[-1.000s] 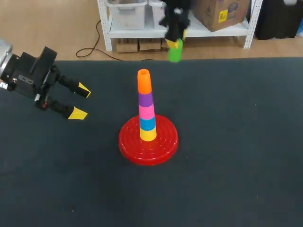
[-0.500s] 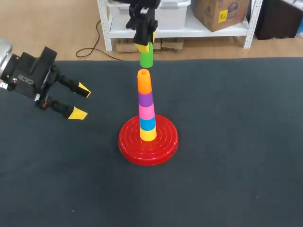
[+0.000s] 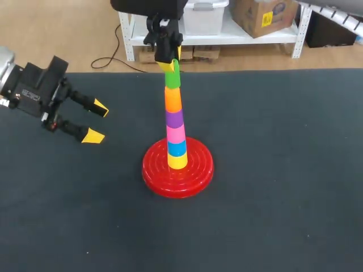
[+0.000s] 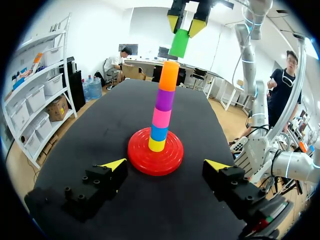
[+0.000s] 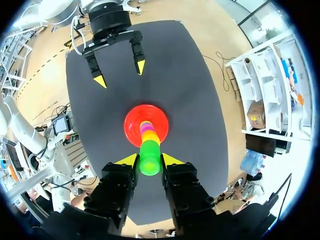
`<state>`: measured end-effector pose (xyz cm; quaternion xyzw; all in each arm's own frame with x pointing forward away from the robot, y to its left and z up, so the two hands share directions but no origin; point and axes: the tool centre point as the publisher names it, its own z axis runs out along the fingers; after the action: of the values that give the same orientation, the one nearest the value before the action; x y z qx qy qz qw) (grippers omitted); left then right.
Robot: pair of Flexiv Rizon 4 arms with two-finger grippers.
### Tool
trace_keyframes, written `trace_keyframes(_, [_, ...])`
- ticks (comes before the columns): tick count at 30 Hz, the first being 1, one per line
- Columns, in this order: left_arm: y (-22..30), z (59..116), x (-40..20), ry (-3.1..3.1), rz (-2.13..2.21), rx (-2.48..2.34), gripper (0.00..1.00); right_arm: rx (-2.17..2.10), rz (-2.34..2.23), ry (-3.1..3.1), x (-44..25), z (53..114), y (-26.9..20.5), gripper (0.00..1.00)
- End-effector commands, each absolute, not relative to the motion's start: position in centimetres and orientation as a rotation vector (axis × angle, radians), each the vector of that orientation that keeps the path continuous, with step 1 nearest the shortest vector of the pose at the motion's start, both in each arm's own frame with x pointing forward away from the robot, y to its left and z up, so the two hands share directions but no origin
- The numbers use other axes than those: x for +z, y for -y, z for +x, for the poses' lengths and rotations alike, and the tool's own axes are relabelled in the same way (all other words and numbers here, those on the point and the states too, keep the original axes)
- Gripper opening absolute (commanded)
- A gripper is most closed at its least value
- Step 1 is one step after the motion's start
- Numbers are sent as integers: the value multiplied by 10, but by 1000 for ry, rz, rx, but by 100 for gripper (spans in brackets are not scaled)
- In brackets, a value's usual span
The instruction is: Pick up and stack the cylinders on the red base in this order: pink,purple,orange,green
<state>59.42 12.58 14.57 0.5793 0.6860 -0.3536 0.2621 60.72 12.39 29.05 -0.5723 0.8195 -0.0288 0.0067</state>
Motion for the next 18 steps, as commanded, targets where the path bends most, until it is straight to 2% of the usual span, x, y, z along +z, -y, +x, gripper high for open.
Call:
trace_keyframes(1, [-126,595,145,-1853,1569,-959,100,-93,-1787,-2561,286,606,-123,0])
trace_keyframes(18, [-126,595,145,-1853,1569,-959,100,-74,-1775,-2594,272,613,-124,0])
